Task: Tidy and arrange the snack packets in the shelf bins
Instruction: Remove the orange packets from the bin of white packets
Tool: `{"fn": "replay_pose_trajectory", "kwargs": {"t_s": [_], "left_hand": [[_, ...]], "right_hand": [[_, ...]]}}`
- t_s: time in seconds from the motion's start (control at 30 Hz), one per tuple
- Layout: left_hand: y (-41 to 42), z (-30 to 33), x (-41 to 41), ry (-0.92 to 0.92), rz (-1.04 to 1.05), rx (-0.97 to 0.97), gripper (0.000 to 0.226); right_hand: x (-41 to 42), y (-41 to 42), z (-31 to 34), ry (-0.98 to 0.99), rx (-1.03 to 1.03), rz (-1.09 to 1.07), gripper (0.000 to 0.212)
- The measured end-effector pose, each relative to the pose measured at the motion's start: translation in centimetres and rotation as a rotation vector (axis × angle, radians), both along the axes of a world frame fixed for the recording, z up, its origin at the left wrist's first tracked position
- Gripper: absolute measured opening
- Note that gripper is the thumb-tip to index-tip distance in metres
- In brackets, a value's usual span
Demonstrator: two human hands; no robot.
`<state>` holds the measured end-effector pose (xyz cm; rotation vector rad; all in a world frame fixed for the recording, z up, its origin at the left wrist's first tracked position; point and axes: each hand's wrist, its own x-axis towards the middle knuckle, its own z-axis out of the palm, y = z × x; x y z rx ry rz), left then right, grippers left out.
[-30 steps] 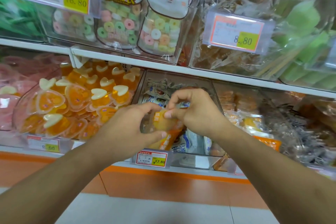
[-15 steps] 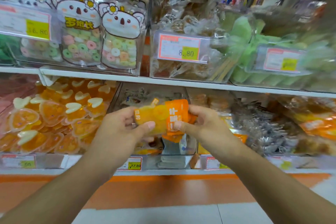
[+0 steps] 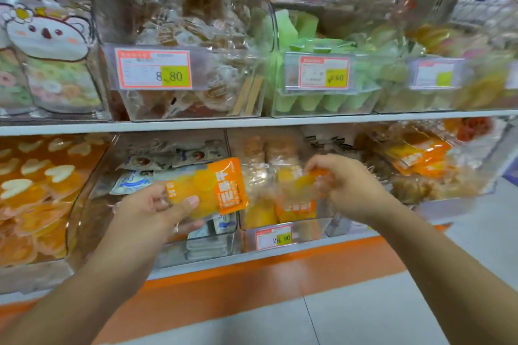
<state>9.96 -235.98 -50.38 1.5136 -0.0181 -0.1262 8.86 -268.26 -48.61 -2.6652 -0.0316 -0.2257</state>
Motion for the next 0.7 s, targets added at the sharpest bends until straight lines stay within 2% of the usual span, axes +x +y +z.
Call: {"fn": "replay_pose_trajectory", "kwargs": {"t_s": [0.1, 0.2, 0.23, 0.3, 0.37, 0.43, 0.5, 0.6, 0.7], "left_hand": [[-1.4, -0.5, 0.1, 0.017, -0.021, -0.032, 0.013], [-2.6, -0.6, 0.0, 0.032, -0.050, -0.068, 0.015], [-2.9, -0.5, -0.1, 0.032, -0.057, -0.077, 0.015], [-3.4, -0.4, -0.2, 0.044, -0.069, -0.104, 0.016], [-3.9, -0.2, -0.4, 0.050, -0.096, -0.134, 0.019], [-4.5, 0.1, -0.7, 0.059, -0.124, -0.150, 0.021], [-5.0, 0.3, -1.1, 0.055, -0.150, -0.113, 0.022], [-4.6, 0.6, -1.2, -0.017, -0.152, 0.082, 0.024], [-3.4, 0.5, -0.8, -0.034, -0.132, 0.167, 0.029]], "right_hand": [[0.6, 0.6, -0.4, 0.096, -0.216, 0.087, 0.040], [0.7, 1.3, -0.6, 0.068, -0.178, 0.059, 0.058], [0.6, 1.4, -0.4, 0.053, -0.101, 0.047, 0.058], [0.1, 2.1, -0.1, 0.042, 0.183, 0.051, 0.057], [-0.6, 3.7, 0.3, 0.087, 0.563, 0.105, 0.046], [-1.0, 5.3, 0.2, 0.112, 0.801, 0.165, 0.034], [-1.1, 6.2, -0.1, 0.084, 0.860, 0.171, 0.026], [-1.0, 6.0, -0.2, 0.047, 0.852, 0.120, 0.021], [-0.9, 4.9, 0.0, -0.008, 0.822, 0.070, 0.020]]}}
